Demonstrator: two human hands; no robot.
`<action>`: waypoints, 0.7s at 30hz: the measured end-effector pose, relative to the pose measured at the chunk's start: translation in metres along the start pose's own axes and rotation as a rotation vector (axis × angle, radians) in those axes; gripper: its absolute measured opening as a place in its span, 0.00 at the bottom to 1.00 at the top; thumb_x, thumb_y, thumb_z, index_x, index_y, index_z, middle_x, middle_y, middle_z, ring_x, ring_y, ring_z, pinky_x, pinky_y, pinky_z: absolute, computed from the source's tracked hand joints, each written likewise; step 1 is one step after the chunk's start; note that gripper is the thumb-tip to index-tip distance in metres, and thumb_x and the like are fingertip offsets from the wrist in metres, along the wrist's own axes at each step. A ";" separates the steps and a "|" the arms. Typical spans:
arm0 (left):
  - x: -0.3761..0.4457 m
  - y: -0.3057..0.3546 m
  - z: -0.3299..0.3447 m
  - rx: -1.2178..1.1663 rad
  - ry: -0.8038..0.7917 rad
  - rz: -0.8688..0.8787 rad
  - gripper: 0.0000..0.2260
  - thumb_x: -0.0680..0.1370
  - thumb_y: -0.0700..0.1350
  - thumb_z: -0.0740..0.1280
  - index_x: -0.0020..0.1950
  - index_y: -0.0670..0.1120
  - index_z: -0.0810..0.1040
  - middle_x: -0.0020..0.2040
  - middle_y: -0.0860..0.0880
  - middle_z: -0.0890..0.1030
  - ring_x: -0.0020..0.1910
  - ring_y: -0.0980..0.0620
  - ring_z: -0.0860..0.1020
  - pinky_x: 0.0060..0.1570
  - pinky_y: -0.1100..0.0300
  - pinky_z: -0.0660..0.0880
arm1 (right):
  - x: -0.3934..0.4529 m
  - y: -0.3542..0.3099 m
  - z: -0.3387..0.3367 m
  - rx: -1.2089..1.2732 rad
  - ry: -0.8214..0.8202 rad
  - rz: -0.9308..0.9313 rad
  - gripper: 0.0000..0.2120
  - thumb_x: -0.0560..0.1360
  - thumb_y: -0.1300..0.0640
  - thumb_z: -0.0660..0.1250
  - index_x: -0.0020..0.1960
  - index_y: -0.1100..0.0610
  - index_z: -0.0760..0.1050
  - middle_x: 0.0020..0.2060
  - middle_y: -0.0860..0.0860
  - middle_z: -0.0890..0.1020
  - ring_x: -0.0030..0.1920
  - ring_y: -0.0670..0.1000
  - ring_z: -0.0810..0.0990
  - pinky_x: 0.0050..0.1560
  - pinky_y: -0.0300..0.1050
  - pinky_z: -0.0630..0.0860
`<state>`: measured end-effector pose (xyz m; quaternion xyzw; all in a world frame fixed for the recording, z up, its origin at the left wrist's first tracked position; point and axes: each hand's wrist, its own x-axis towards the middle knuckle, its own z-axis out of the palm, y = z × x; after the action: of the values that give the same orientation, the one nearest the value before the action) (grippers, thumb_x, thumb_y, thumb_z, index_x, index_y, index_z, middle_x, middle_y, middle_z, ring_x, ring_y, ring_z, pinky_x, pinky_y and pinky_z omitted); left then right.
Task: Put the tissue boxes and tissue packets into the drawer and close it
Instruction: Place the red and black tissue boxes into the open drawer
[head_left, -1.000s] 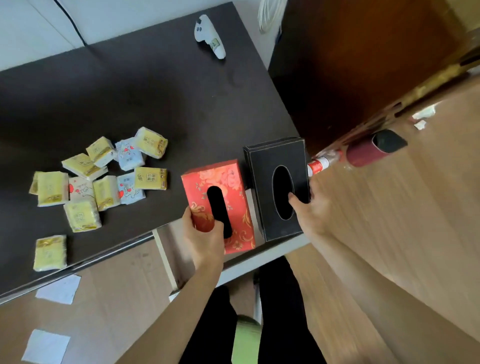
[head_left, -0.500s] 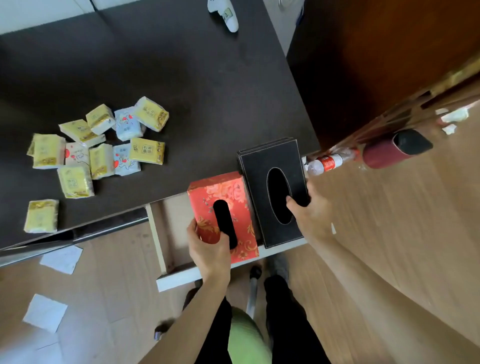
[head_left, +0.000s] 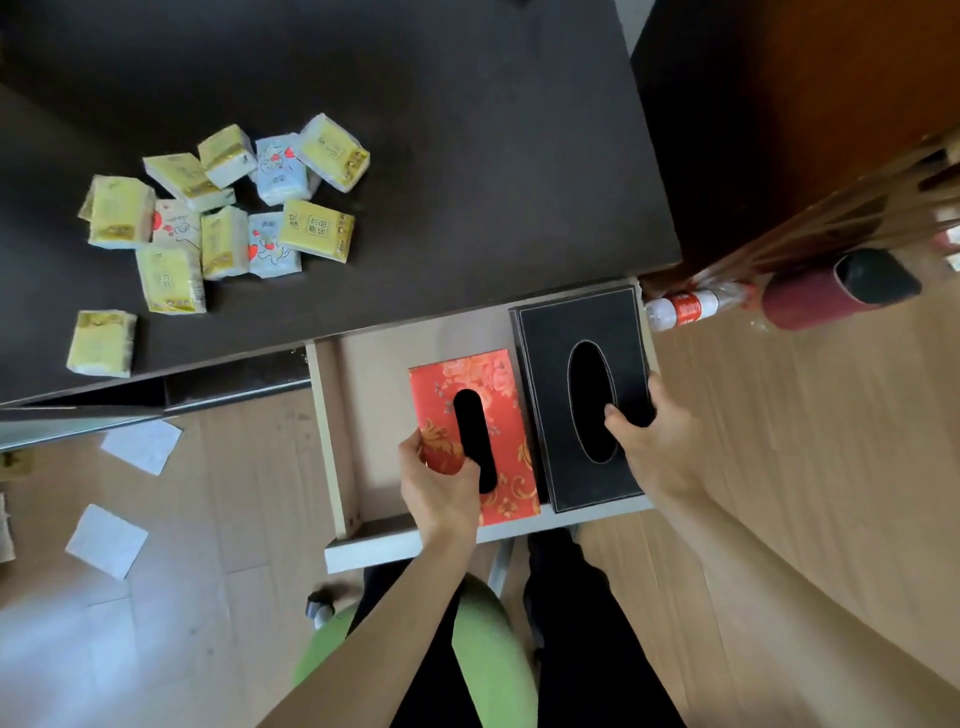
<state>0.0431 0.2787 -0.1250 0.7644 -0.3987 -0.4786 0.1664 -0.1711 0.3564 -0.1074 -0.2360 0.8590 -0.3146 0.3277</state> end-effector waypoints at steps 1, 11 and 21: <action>-0.001 -0.003 0.000 0.003 -0.006 -0.012 0.26 0.70 0.35 0.75 0.58 0.56 0.68 0.46 0.60 0.76 0.41 0.65 0.77 0.34 0.73 0.71 | -0.001 0.002 0.000 -0.008 -0.013 0.010 0.21 0.77 0.56 0.72 0.69 0.55 0.76 0.51 0.44 0.86 0.53 0.46 0.85 0.61 0.53 0.80; 0.028 -0.018 0.013 0.069 -0.083 -0.089 0.27 0.68 0.33 0.75 0.58 0.53 0.67 0.47 0.57 0.76 0.43 0.59 0.77 0.41 0.62 0.76 | 0.023 0.025 0.020 -0.135 -0.079 0.105 0.17 0.75 0.50 0.74 0.61 0.53 0.80 0.46 0.45 0.87 0.49 0.50 0.85 0.55 0.55 0.83; 0.065 -0.025 -0.001 0.203 -0.292 0.179 0.40 0.70 0.44 0.78 0.74 0.53 0.57 0.67 0.51 0.71 0.58 0.52 0.76 0.51 0.55 0.78 | 0.030 0.045 0.045 -0.181 -0.034 0.006 0.22 0.72 0.50 0.75 0.64 0.48 0.74 0.47 0.35 0.80 0.52 0.47 0.82 0.55 0.51 0.81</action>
<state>0.0697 0.2442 -0.1787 0.6612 -0.5311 -0.5252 0.0707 -0.1682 0.3516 -0.1782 -0.2673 0.8790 -0.2306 0.3206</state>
